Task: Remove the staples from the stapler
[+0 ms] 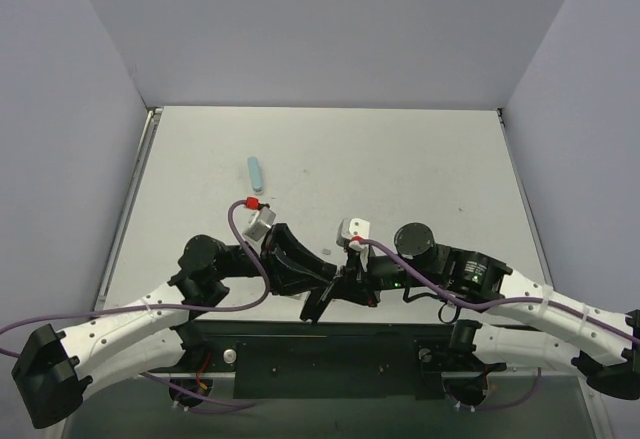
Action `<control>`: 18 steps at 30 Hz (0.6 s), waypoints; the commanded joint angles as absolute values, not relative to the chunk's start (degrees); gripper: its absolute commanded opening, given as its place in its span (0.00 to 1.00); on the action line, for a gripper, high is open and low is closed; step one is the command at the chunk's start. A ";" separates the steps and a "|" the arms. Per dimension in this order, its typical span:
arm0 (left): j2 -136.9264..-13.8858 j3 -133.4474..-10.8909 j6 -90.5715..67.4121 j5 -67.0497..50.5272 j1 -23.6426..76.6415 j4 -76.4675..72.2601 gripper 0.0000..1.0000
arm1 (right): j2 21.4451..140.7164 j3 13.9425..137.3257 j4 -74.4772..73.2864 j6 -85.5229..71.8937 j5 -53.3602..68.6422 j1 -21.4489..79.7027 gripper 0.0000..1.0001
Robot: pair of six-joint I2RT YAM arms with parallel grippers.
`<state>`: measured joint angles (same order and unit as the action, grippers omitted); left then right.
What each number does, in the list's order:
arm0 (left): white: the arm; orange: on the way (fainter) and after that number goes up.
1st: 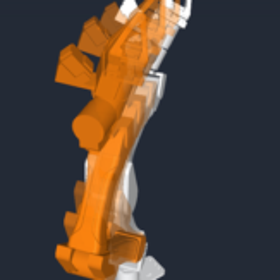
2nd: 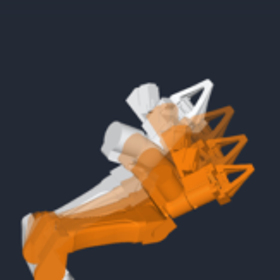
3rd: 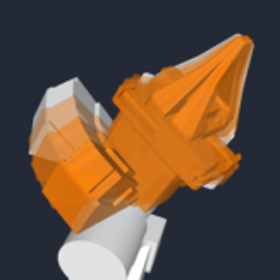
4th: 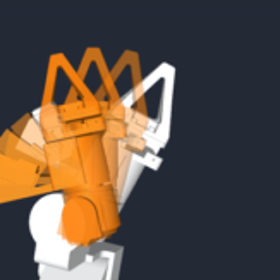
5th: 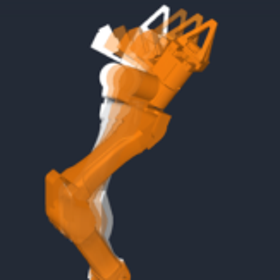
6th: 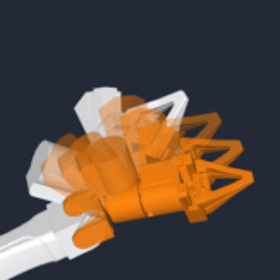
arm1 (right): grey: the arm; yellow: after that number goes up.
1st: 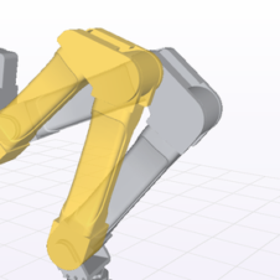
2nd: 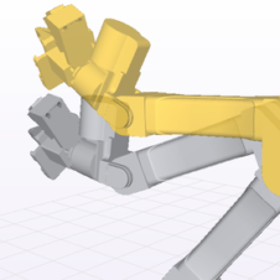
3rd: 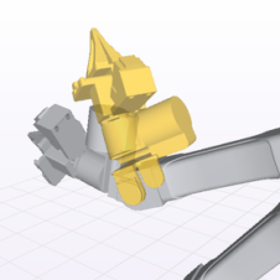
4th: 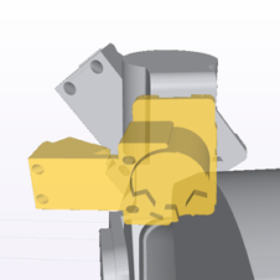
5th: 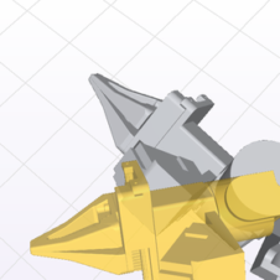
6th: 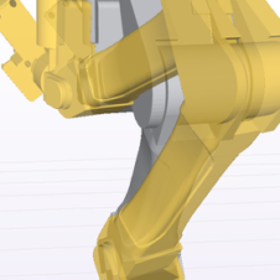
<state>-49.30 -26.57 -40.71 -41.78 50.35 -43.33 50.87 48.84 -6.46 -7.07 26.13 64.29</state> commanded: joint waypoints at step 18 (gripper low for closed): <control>-51.51 -32.08 -31.82 -39.58 56.78 -30.25 0.00 | 48.88 51.69 6.59 -6.41 28.92 60.56 0.00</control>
